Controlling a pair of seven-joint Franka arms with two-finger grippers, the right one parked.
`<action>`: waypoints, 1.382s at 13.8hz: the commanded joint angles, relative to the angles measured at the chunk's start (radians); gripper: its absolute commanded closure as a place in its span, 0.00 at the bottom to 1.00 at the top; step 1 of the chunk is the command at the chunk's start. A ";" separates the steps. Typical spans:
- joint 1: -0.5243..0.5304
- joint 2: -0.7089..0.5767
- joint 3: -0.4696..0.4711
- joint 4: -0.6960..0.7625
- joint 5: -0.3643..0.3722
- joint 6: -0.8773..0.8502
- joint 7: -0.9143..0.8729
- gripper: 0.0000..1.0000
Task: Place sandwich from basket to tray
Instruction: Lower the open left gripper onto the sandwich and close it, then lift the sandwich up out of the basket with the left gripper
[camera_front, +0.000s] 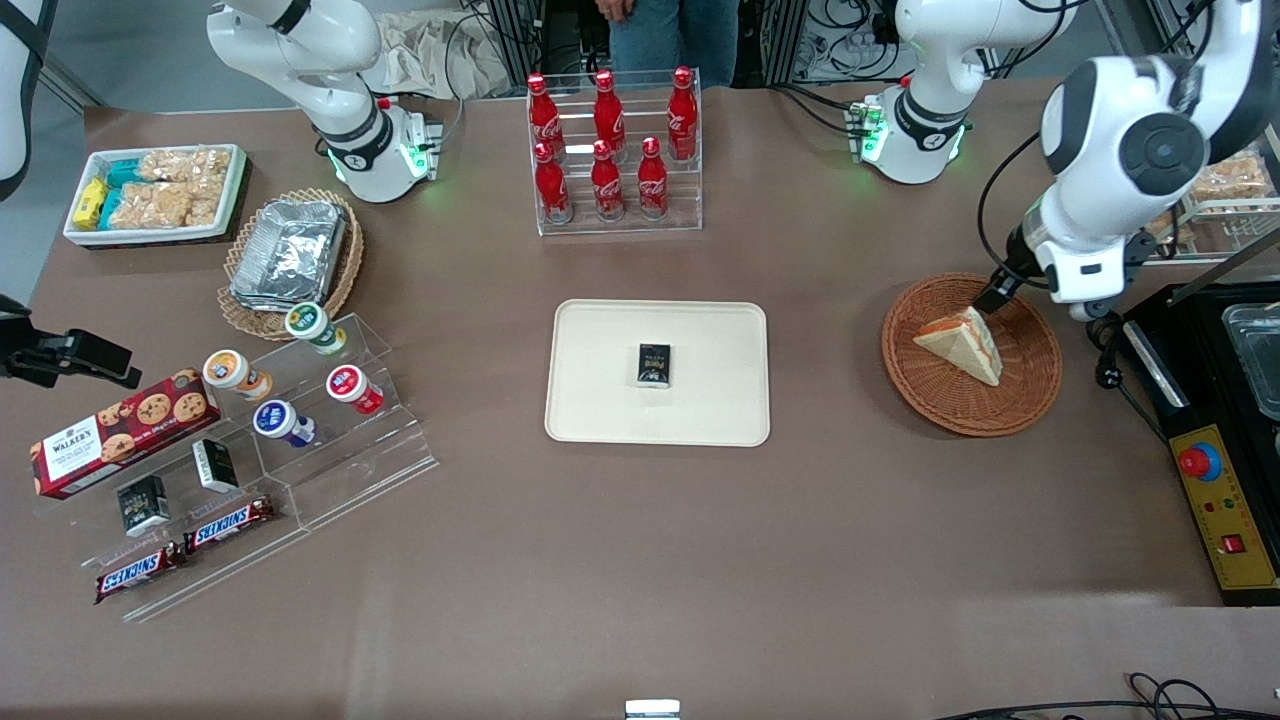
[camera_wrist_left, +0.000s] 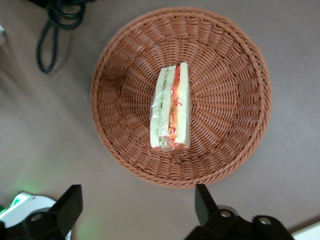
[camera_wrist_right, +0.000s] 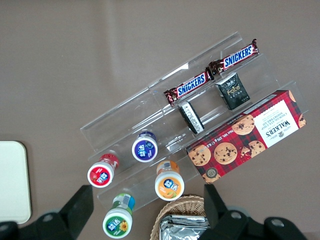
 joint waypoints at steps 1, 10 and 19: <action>0.001 -0.007 0.017 -0.137 0.013 0.176 -0.017 0.00; 0.001 0.217 0.077 -0.160 0.012 0.462 -0.019 0.00; 0.000 0.257 0.086 -0.146 0.001 0.525 -0.002 1.00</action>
